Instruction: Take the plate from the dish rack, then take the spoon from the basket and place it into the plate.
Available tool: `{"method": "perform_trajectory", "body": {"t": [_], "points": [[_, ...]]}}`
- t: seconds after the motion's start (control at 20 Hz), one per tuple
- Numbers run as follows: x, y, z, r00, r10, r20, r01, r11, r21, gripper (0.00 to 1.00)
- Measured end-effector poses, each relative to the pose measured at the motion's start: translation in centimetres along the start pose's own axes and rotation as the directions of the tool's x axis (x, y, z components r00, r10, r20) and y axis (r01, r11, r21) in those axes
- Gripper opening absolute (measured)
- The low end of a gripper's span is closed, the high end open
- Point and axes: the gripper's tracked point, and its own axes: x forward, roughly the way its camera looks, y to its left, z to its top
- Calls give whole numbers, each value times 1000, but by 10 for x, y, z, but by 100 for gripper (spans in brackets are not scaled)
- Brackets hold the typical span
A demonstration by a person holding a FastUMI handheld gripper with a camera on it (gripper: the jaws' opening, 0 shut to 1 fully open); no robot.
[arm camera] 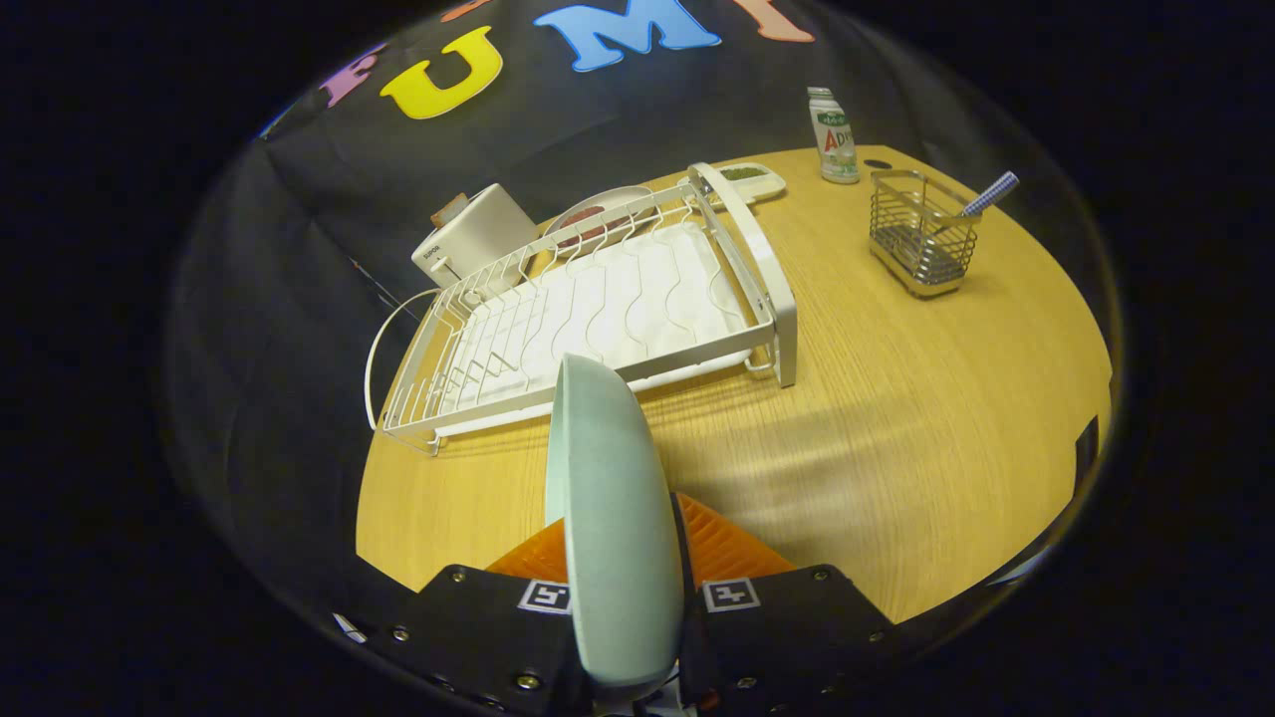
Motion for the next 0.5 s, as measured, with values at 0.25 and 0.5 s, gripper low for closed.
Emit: {"method": "perform_trajectory", "body": {"t": [0.25,0.5], "points": [[14,-4,-14,998,23,-62,-18,996,82,37],[15,-18,-19,996,-25,-88,32,996,86,52]]}}
